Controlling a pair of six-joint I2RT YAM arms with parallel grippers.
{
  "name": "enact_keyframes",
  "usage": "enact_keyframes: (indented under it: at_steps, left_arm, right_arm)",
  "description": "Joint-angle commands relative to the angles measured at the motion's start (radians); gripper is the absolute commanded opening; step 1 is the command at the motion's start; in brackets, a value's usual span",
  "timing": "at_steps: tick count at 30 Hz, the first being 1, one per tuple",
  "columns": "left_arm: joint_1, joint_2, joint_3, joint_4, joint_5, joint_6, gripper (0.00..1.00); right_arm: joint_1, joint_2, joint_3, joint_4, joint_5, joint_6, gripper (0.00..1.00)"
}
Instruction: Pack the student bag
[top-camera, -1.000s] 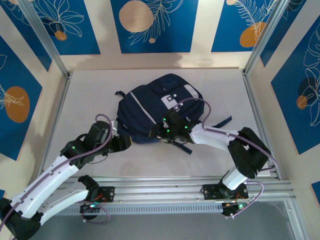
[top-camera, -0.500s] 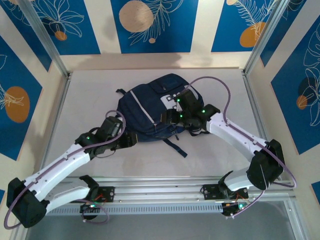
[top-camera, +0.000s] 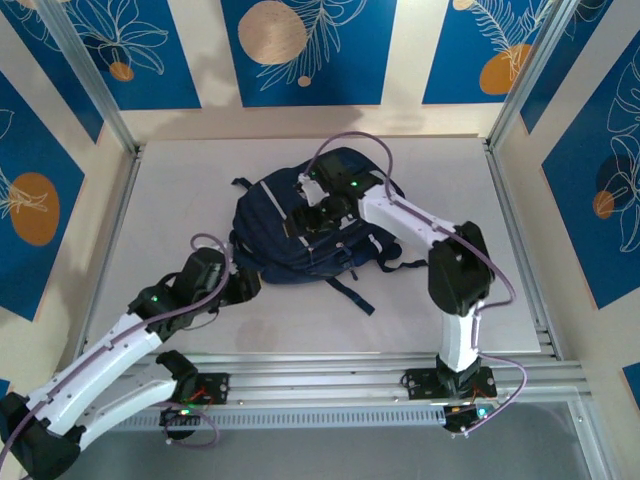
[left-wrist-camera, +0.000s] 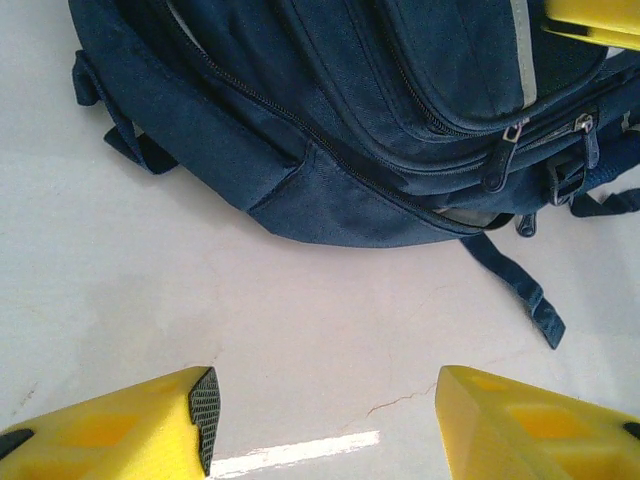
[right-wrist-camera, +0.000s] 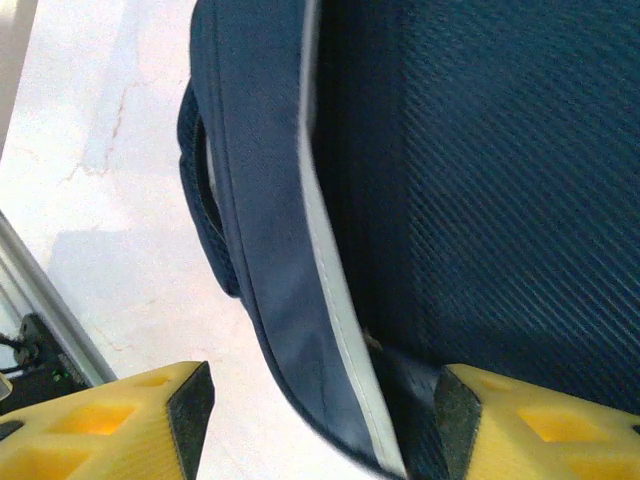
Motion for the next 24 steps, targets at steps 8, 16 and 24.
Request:
enact_keyframes:
  at_steps: [8,16,24]
  left_arm:
    - [-0.008,0.006,0.006,-0.018,0.012,0.082,0.58]
    - [-0.010,0.127,0.012,0.089,0.073,0.105,0.59]
    - [-0.067,0.300,0.021,0.230,0.040,0.118,0.60]
  right_arm:
    - [0.020,0.169,0.188,-0.048,-0.221,0.023,0.13]
    - [0.014,0.138,0.267,0.082,-0.114,0.339,0.00]
    - [0.002,0.165,0.402,0.027,0.071,0.583,0.00]
